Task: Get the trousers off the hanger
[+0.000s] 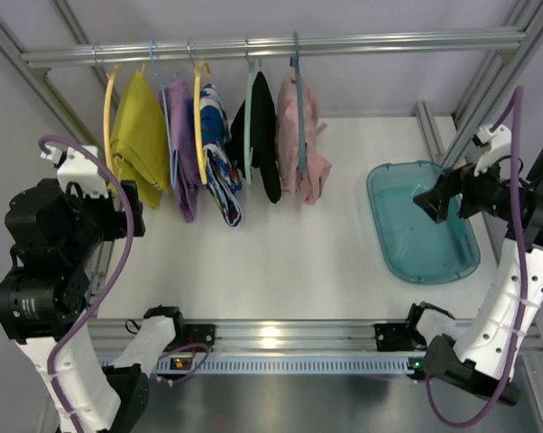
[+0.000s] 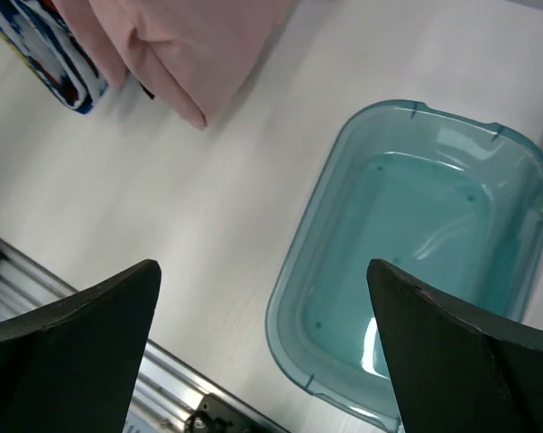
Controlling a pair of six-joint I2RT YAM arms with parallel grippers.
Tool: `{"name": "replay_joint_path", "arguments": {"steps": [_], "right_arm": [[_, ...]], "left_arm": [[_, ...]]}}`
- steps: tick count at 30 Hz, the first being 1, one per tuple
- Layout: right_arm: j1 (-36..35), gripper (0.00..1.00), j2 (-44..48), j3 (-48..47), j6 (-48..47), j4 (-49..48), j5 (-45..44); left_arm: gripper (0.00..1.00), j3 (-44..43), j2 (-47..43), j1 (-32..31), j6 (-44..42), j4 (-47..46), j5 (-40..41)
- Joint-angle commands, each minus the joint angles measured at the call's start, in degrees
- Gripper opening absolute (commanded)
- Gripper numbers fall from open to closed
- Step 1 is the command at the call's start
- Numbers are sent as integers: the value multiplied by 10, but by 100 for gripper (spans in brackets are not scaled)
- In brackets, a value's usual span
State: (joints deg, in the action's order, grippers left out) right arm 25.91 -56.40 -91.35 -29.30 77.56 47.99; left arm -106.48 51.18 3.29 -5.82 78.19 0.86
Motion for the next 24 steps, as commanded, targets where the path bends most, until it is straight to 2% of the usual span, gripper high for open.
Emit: {"name": "replay_joint_path", "arguments": {"steps": [1, 3, 5, 7, 8, 9, 10, 11, 12, 15, 16, 18, 21, 24], "right_arm": [[-13, 99, -21, -42, 92, 13, 78], [-15, 99, -27, -50, 155, -20, 91], [-20, 99, -31, -44, 214, -97, 126], [-28, 99, -24, -8, 349, -179, 167], [-31, 99, -18, 12, 412, -298, 170], [-39, 99, -12, 59, 541, -362, 172], [-58, 99, 0, 79, 597, -420, 163], [-69, 99, 5, 95, 645, -519, 150], [-85, 99, 8, 114, 712, -549, 132], [-174, 99, -1, 106, 763, -590, 42], [-224, 99, -16, 104, 781, -605, 20], [-240, 99, -28, 123, 849, -652, 16], [-255, 99, -76, 109, 864, -660, 14], [-312, 99, -115, 95, 855, -671, -7]], "left_arm": [[99, 0, 11, 1, 23, 17, -6], [99, -19, 19, 1, 34, 15, -26], [99, -36, 30, 1, 44, 15, -22], [99, -58, 38, 1, 49, 13, -15], [99, -63, 42, 1, 54, 11, -15], [99, -70, 48, 1, 56, 9, -16], [99, -80, 52, 1, 56, 8, -17], [98, -85, 54, 1, 56, 6, -23], [99, -87, 57, 1, 56, 6, -30], [99, -101, 65, 1, 49, 3, -46], [99, -108, 66, 1, 44, 1, -39], [99, -116, 65, 1, 33, -7, -20], [99, -107, 59, 1, 33, -19, -26], [99, -100, 64, 1, 43, -17, -42]]}}
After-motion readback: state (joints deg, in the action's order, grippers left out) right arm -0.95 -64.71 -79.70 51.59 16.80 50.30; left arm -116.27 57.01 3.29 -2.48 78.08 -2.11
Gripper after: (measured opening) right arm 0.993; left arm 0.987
